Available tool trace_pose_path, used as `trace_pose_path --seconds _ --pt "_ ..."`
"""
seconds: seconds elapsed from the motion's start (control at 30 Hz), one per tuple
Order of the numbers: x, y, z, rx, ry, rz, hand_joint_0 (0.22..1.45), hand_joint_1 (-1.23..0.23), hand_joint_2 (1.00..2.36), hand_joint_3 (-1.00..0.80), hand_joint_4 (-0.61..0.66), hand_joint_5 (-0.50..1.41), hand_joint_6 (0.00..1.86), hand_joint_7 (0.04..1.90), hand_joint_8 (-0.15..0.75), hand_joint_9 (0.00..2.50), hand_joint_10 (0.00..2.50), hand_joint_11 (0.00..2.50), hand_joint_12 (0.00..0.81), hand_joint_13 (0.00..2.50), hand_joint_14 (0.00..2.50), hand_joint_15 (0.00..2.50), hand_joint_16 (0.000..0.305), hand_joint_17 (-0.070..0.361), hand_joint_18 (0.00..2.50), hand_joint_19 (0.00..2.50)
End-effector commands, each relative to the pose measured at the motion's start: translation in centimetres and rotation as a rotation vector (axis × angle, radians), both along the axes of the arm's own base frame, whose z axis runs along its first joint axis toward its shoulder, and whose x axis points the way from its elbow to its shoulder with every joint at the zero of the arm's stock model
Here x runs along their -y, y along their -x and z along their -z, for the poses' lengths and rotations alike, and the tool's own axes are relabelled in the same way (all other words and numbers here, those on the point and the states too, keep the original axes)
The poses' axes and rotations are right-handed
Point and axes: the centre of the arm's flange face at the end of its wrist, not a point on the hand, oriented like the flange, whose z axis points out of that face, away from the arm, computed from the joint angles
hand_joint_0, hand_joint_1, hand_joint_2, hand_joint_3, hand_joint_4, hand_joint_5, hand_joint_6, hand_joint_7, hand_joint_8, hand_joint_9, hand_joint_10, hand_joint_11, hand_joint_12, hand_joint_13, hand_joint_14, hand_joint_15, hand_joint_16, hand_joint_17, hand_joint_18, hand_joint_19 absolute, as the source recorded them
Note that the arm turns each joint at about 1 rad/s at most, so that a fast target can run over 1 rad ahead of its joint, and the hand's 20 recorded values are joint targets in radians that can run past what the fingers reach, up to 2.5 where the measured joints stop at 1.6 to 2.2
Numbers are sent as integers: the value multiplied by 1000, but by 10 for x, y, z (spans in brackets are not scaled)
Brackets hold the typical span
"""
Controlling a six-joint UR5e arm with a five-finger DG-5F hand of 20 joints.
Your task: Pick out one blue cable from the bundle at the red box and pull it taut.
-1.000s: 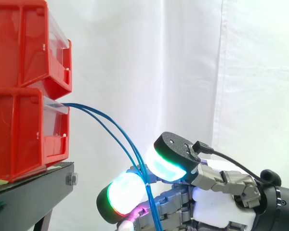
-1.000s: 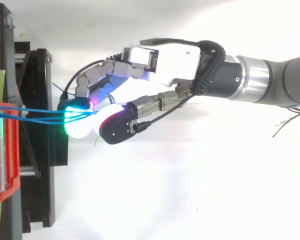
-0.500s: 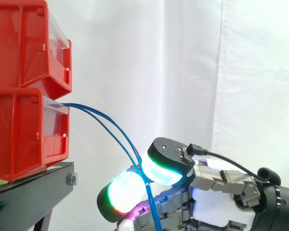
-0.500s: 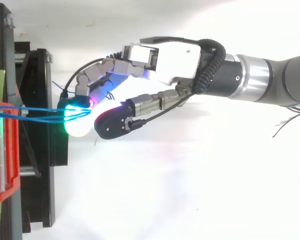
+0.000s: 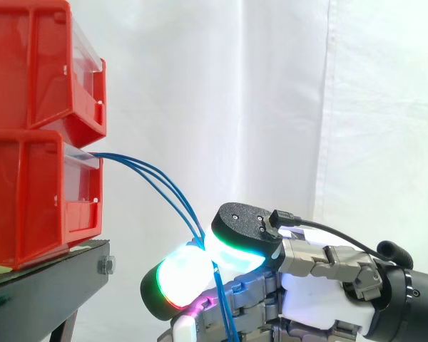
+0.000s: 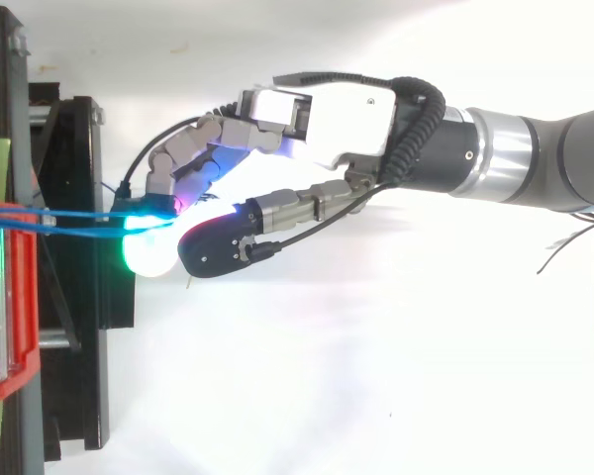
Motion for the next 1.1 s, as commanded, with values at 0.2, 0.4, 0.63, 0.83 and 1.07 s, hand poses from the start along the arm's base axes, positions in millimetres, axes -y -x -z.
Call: trace_pose_path --seconds 0.2,0.4,0.63,0.83,1.07 --pt "0 0 0 1 0 1 500 -453 1005 -441 151 -180 883 769 301 802 17 453 382 707 13 343 57 128 661 693" --pt "0 0 -1 2 0 1 549 -334 1006 -448 118 -164 866 811 283 835 17 446 368 711 13 341 54 120 652 697" --pt "0 -1 -2 8 0 1 562 -447 1023 -202 133 -157 883 843 290 847 18 457 365 718 15 347 52 116 652 690" --pt "0 -1 -2 7 0 1 550 -532 1024 -109 154 -160 905 843 293 839 20 471 370 711 15 344 53 118 652 696" --pt "1 -3 -5 16 -1 2 557 -593 1025 -79 142 -166 914 848 291 827 19 484 365 699 13 338 53 119 652 708"
